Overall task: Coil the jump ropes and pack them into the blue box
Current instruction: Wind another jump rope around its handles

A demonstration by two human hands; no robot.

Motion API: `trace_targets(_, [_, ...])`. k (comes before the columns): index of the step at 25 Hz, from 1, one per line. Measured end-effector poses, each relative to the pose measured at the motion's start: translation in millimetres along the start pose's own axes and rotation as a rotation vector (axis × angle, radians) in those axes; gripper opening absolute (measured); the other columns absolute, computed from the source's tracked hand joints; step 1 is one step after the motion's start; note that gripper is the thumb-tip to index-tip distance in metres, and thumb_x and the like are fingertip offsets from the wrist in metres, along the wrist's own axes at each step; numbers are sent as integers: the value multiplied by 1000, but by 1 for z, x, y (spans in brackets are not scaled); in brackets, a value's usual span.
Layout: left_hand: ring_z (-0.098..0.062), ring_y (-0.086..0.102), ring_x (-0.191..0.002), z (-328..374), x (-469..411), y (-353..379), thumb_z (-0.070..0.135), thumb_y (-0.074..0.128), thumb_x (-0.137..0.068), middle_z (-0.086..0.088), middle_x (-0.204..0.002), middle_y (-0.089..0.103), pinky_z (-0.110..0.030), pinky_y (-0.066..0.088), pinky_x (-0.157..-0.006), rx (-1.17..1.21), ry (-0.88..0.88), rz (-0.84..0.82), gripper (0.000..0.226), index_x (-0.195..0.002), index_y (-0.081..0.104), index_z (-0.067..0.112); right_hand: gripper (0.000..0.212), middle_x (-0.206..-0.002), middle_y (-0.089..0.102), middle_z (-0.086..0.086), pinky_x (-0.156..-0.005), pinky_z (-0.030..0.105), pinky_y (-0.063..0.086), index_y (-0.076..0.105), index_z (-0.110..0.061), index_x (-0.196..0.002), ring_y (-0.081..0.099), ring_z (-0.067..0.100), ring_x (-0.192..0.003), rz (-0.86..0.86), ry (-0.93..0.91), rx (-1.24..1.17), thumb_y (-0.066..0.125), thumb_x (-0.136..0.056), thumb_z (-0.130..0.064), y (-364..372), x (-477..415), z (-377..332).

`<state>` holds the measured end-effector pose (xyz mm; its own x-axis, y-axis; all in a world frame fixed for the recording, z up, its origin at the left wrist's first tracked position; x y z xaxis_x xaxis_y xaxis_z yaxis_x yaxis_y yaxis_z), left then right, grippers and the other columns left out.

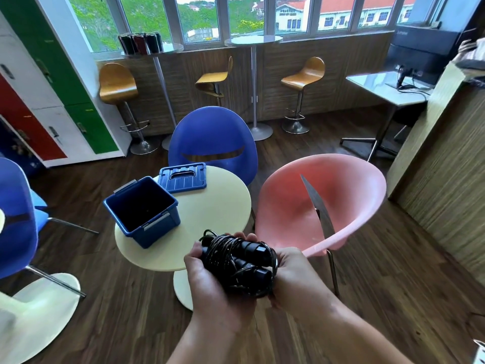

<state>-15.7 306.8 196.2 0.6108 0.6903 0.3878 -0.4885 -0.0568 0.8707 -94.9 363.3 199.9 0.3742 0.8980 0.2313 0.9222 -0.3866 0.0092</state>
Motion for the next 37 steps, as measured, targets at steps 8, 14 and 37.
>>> trace_targets(8, [-31,72,-82,25,-3,8,48,54,-86,-7,-88,67,-46,55,-90,-47,104,-111,36,-95,61,14,18,-85,72,19,-57,32,58,77,-3,-90,61,20,-54,-287,166,-489,59,-92,-2,14,29,4])
trace_targets(14, [-31,70,-75,28,-13,-3,51,52,-88,-9,-85,65,-47,50,-90,-35,23,-5,41,-88,62,12,32,-79,75,3,-62,39,58,74,-29,-101,63,14,-60,216,-178,151,91,-73,-27,-34,35,-13])
trace_targets(37, [-39,67,-97,-26,-4,-10,61,66,-83,-21,-103,64,-50,56,-89,-287,-356,-37,56,-103,63,9,23,-95,63,-12,-65,17,51,79,-34,-103,67,15,-78,157,-495,535,76,-86,-19,-32,29,-49])
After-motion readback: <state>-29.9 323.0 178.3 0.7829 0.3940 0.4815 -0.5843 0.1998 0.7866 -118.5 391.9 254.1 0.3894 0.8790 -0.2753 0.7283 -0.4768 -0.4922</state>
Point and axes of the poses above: each hand's wrist, its own x-axis away from the middle knuckle, its own y-axis out of the palm, z = x × y, the point moved 8 cm from there along -x, towards the middle knuckle
